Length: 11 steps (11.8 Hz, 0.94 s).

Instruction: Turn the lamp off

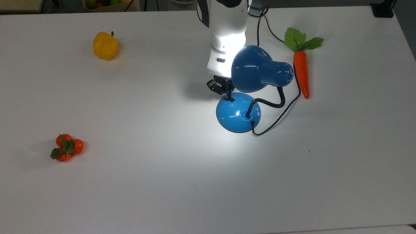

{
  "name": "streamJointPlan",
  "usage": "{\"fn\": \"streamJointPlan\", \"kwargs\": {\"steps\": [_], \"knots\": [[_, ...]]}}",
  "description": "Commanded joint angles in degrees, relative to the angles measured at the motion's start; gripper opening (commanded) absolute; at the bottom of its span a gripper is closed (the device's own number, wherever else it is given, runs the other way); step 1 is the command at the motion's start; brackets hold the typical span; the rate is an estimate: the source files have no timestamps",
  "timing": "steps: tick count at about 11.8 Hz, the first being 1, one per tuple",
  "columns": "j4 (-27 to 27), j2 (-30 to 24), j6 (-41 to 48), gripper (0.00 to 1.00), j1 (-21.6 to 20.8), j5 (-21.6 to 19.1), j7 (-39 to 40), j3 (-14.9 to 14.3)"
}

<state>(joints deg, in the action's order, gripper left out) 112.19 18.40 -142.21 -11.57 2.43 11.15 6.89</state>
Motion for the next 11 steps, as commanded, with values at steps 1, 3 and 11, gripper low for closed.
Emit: {"fn": "streamJointPlan", "kwargs": {"steps": [1, 3, 11], "knots": [[0.9, 0.3, -0.4, 0.0, -0.3, 0.3, 0.7, 0.2], [1.3, 0.1, 2.0, 0.0, -0.6, 0.6, 0.5, 0.1], [-1.9, -4.9, 19.4, 0.0, 3.1, 3.1, -3.7, -0.6]]}}
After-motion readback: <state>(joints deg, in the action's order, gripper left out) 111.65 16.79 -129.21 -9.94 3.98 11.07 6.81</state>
